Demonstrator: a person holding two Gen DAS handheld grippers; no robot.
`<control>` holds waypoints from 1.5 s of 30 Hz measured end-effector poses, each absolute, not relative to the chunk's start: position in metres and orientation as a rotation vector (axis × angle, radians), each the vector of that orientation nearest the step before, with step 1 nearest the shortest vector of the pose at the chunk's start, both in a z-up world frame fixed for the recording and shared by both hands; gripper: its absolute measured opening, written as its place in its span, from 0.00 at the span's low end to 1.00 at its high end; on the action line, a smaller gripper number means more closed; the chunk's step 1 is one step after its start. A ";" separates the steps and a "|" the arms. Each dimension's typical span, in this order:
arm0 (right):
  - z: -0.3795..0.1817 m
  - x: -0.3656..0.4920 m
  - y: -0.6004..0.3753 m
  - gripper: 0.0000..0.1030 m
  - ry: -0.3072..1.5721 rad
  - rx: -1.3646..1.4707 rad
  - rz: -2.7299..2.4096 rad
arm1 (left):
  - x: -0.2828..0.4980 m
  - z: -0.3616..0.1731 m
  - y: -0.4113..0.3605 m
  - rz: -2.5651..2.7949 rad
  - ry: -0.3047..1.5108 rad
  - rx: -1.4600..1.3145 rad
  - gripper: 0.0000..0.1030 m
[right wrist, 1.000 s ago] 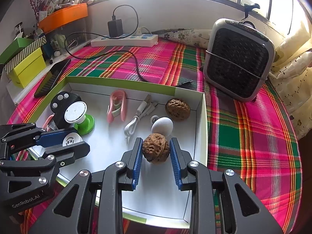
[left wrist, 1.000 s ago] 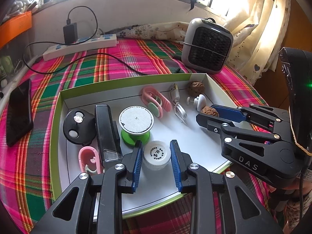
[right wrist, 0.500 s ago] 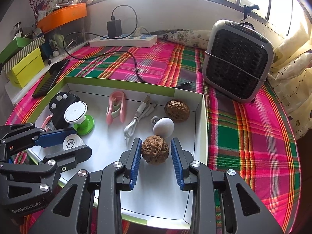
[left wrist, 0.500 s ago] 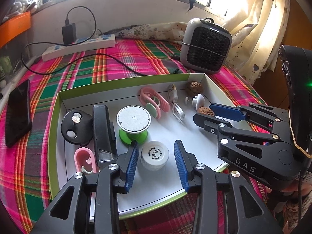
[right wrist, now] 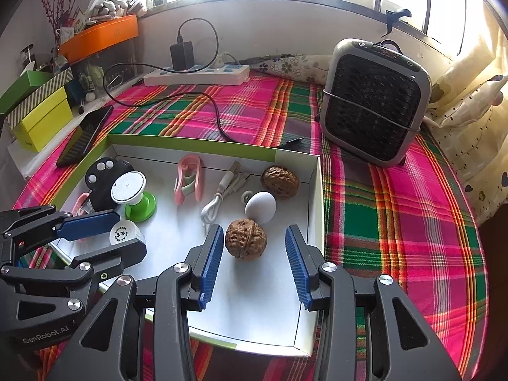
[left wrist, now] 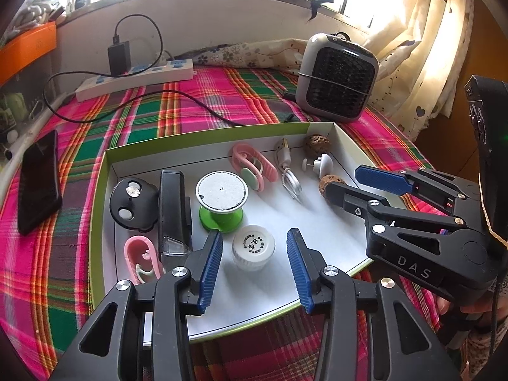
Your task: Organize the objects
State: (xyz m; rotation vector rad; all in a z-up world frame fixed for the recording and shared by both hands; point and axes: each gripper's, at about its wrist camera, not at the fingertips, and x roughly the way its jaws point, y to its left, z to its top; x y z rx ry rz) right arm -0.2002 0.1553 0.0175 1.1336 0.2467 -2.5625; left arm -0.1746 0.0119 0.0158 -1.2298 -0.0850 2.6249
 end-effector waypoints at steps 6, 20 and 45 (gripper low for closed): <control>0.022 -0.194 0.159 0.41 0.227 1.115 -2.577 | -0.168 0.023 0.011 2.663 -0.069 -1.200 0.39; 0.033 -0.173 0.167 0.49 0.167 1.082 -2.610 | -0.144 0.033 0.001 2.740 -0.088 -1.169 0.40; 0.036 -0.133 0.206 0.55 0.074 1.100 -2.689 | -0.094 0.035 -0.031 2.864 -0.079 -1.190 0.40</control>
